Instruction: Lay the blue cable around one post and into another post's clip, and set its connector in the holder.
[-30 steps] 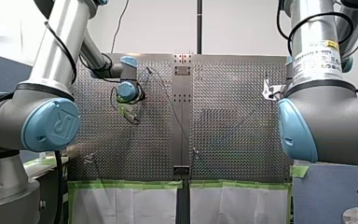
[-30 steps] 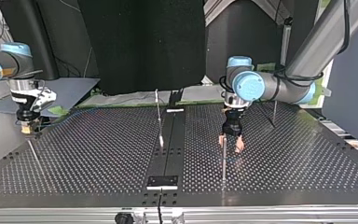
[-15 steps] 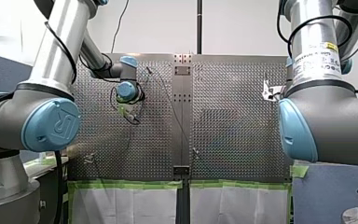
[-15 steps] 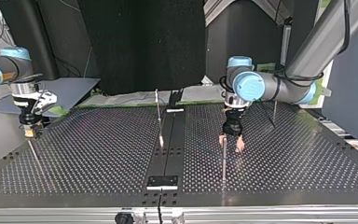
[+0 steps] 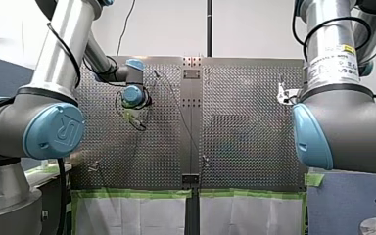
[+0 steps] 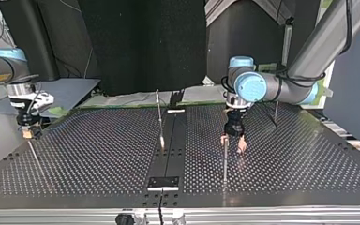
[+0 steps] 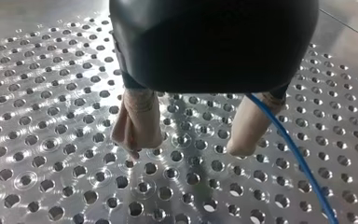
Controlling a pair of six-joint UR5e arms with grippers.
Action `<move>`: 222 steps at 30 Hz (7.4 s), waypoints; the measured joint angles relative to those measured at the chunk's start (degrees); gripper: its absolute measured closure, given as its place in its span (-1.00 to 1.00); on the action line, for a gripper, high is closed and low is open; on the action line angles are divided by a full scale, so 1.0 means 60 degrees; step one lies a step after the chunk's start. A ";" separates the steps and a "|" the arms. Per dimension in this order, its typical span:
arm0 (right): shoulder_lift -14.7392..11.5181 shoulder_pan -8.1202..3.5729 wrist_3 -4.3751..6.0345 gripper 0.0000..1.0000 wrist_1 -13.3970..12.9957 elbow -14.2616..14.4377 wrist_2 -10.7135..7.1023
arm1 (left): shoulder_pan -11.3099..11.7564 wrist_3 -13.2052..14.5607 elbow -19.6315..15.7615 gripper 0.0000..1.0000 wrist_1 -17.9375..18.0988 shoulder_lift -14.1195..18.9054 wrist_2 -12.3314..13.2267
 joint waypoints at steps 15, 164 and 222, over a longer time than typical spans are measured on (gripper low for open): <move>0.0072 -0.0072 0.0009 0.99 -0.0251 -0.0005 -0.0430 | 0.0002 0.0021 0.0000 -1.00 -0.0016 0.0000 -0.0015; 0.0070 -0.0043 -0.0043 -0.98 -0.0593 -0.0008 -0.1074 | -0.0083 0.0473 0.0002 -1.00 -0.1269 0.0780 -0.0279; 0.0076 -0.0114 -0.0028 -0.98 -0.0474 -0.0007 -0.0576 | -0.0737 0.2188 0.0002 -1.00 -0.2796 0.1864 -0.0905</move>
